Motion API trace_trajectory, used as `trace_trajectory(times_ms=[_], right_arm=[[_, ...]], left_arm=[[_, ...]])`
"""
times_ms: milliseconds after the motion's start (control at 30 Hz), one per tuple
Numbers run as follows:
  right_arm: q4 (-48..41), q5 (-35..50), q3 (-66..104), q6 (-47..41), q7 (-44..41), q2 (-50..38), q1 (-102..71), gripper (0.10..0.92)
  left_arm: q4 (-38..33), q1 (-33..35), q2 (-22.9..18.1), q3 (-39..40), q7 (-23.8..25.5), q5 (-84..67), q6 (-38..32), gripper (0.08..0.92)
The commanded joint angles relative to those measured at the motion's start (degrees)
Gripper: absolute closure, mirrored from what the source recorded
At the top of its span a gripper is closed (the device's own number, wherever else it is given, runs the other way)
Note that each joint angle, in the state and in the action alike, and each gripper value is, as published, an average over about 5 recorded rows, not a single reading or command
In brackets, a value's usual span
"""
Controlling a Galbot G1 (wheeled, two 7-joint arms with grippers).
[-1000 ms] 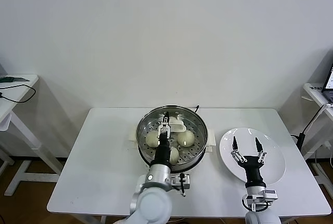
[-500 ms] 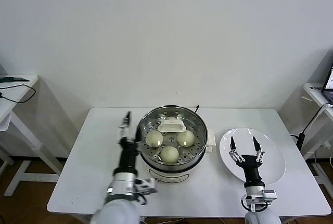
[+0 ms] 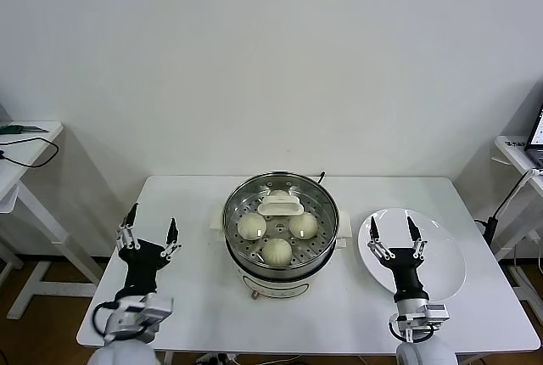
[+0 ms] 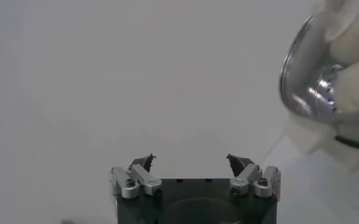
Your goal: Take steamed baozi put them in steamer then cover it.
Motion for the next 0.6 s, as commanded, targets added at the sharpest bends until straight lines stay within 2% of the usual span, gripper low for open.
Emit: trace_trajectory(times_ms=[33,600], right_arm=[[3.78,-0.65,0.05,-1.65,0.62,-0.01,-0.41,0.203],[4.82,-0.91,-0.37,-1.80,0.61,0.24,-0.83,0.203]], left_arm=[[1.47,7.74,-8.02,-10.87,-1.99,-15.72,-24.60,0.177],[3.57,7.58,-9.72,-11.13,-2.39,-16.43,-26.55,0.177]])
